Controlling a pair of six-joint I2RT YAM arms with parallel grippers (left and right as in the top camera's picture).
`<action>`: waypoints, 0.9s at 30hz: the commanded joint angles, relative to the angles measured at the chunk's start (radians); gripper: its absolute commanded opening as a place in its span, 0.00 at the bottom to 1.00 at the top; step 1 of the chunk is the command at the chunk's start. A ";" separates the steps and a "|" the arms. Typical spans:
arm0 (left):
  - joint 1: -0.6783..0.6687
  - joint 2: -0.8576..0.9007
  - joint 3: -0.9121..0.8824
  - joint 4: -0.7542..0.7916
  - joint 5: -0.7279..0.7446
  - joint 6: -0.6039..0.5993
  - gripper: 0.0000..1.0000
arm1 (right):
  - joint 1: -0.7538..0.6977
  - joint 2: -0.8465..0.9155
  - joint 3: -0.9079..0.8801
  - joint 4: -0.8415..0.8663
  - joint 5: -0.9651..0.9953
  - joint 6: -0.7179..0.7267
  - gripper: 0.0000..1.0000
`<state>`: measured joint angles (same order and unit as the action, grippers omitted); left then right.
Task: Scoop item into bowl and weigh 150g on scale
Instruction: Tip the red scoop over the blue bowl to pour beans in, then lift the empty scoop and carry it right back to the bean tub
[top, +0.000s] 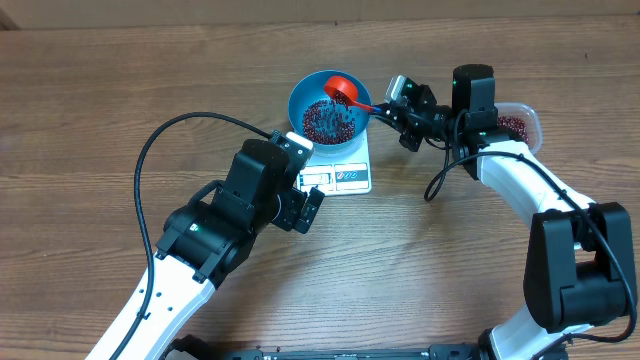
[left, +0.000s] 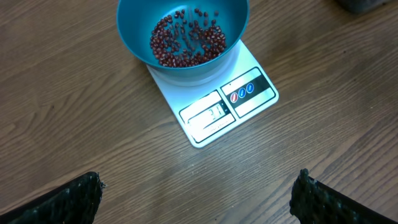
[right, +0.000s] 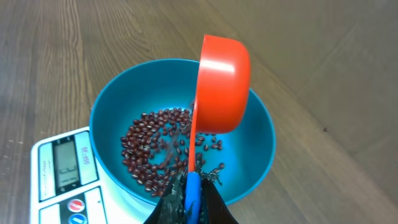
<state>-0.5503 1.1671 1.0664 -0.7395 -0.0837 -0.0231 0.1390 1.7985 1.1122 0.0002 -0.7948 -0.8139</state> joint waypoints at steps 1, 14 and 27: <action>-0.006 0.006 -0.006 0.003 -0.009 -0.007 0.99 | 0.006 0.003 0.000 0.023 0.018 -0.060 0.04; -0.006 0.006 -0.006 0.003 -0.009 -0.007 0.99 | 0.006 0.003 0.000 0.029 0.034 -0.098 0.04; -0.006 0.006 -0.006 0.003 -0.009 -0.007 0.99 | 0.006 -0.139 0.000 -0.060 0.035 0.107 0.04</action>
<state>-0.5503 1.1671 1.0668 -0.7395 -0.0837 -0.0231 0.1390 1.7386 1.1122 -0.0437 -0.7547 -0.7841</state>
